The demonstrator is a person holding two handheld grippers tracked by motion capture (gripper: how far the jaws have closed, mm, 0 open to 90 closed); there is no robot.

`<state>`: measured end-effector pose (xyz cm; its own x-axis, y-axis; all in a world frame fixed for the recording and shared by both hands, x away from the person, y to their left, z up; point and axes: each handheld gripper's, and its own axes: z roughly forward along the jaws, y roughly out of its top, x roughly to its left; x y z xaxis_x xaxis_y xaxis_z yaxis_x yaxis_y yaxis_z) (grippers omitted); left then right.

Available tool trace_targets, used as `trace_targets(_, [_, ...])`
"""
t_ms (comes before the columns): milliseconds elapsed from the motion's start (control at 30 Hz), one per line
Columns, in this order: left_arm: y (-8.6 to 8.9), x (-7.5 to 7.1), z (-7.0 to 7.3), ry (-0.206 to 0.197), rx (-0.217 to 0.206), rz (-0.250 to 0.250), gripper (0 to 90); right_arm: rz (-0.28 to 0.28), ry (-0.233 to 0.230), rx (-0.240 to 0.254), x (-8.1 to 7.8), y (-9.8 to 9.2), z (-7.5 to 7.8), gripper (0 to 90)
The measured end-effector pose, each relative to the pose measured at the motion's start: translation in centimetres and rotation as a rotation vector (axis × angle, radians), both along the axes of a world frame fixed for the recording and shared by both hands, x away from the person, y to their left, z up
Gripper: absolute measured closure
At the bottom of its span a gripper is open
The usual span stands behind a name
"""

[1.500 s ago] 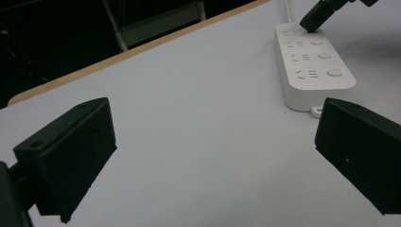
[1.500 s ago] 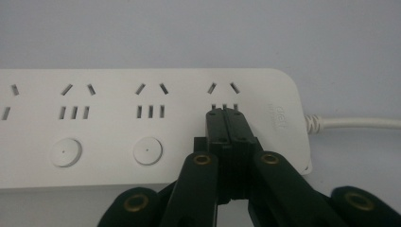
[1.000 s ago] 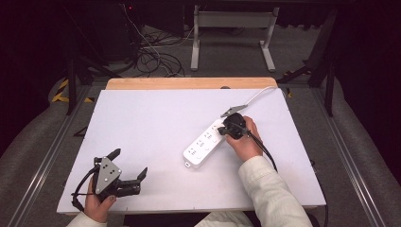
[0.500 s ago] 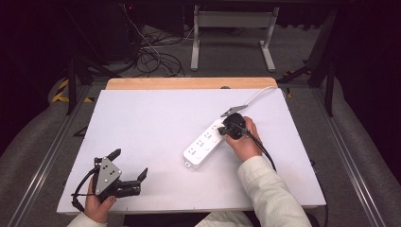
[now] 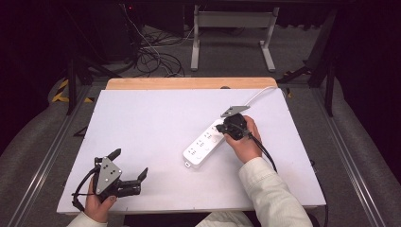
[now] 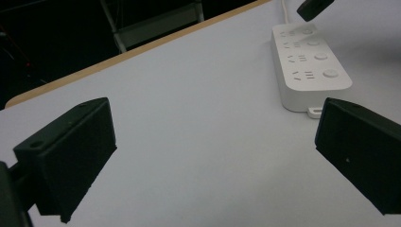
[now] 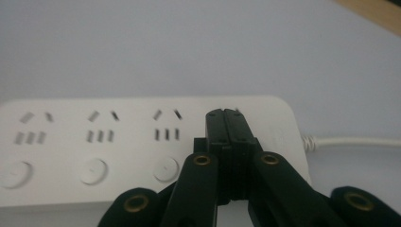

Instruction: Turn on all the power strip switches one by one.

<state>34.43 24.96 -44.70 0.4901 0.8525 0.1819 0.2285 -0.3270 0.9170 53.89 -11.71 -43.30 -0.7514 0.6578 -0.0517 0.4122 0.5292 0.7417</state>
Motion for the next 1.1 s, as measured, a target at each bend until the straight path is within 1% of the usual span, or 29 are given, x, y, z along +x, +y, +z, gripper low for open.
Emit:
trace_targets(33, [0.0, 0.0, 0.0, 0.001, 0.001, 0.000, 0.0, 0.015, -0.006, 0.009, -0.2, 0.1, 0.4, 90.0])
trace_targets(100, [0.0, 0.0, 0.0, 0.000, 0.002, 0.000, 0.0, 0.037, -0.017, 0.005, -0.8, 0.3, 1.2, 90.0])
trace_targets(133, [0.0, -0.1, 0.0, -0.002, 0.002, 0.000, 0.0, 0.037, -0.017, 0.005, -0.8, 0.3, 1.2, 90.0])
trace_targets(167, [0.0, -0.1, 0.0, -0.004, 0.006, 0.000, 0.0, 0.041, -0.018, 0.012, -0.9, 0.3, 1.4, 90.0])
trace_targets(267, [0.0, -0.1, 0.0, -0.001, 0.001, 0.001, 0.0, 0.046, -0.014, 0.037, -1.3, 0.0, 1.7, 90.0])
trace_targets(333, [0.0, -0.1, 0.0, -0.005, 0.007, 0.000, 0.0, 0.048, -0.010, 0.043, -1.3, 0.0, 1.7, 90.0])
trace_targets(433, [0.0, 0.0, 0.0, 0.000, 0.001, 0.000, 0.0, 0.062, -0.007, 0.043, -1.4, 0.1, 1.7, 90.0])
trace_targets(667, [0.0, 0.0, 0.0, 0.001, 0.000, 0.001, 0.0, 0.098, 0.026, 0.019, -1.5, 0.8, 0.9, 90.0])
trace_targets(767, [0.0, 0.0, 0.0, 0.001, 0.000, 0.001, 0.0, 0.104, 0.037, -0.005, -1.5, 1.1, 0.3, 90.0])
trace_targets(900, [0.0, 0.0, 0.0, 0.002, 0.000, 0.001, 0.0, 0.097, 0.052, -0.030, -1.3, 1.3, -0.6, 90.0])
trace_targets(1000, [0.0, 0.0, 0.0, 0.002, 0.001, 0.001, 0.0, 0.098, 0.058, -0.039, -1.3, 1.3, -0.8, 90.0])
trace_targets(1033, [0.0, 0.0, 0.0, 0.002, 0.001, 0.001, 0.0, 0.092, 0.060, -0.050, -1.3, 1.4, -1.1, 90.0])
trace_targets(1100, [0.0, 0.0, 0.0, 0.002, 0.000, 0.001, 0.0, 0.088, 0.058, -0.051, -1.3, 1.3, -1.2, 90.0])
